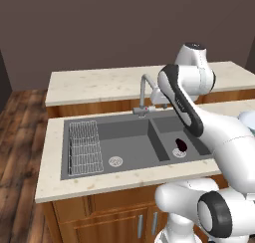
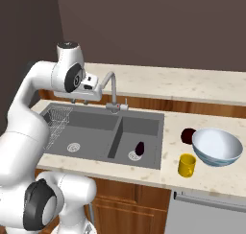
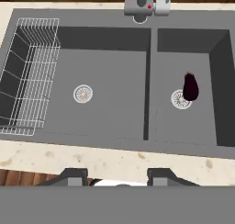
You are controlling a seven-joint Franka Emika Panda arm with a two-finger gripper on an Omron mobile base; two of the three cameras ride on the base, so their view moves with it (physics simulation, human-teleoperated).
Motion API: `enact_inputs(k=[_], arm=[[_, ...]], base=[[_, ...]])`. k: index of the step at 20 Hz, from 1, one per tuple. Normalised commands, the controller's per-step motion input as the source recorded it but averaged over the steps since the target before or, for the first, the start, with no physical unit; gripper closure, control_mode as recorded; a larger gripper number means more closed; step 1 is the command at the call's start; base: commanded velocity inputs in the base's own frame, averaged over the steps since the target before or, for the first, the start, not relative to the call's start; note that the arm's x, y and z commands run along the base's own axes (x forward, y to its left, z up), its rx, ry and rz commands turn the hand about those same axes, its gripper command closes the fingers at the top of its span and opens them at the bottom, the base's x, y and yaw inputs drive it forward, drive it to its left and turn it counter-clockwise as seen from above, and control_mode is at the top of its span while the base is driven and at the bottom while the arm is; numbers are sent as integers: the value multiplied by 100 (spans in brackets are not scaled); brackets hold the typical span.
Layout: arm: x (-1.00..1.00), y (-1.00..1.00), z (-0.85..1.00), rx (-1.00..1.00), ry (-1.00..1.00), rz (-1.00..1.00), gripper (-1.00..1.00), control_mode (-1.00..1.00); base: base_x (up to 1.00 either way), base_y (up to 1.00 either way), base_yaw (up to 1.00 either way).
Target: Clear the mugs and bowl far away from the sink.
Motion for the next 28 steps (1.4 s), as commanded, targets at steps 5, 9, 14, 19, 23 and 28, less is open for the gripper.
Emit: enact_inputs(k=[5,9,14,19,23,28], arm=[[-18,0,0,0,-1,0,-100,-100],[-59,2,2,-4,-21,0,-100,-100],[-62,1,17,-8,-30,0,-100,-100],[-60,-4,4,7,-14,-3,-100,-100],[-54,0,1,8,1,-2,-100,-100],[-53,0,8,0,0,-2,-100,-100]], base=[[0,0,0],[0,0,0],[0,0,0],[0,0,0],[0,0,0],[0,0,0]])
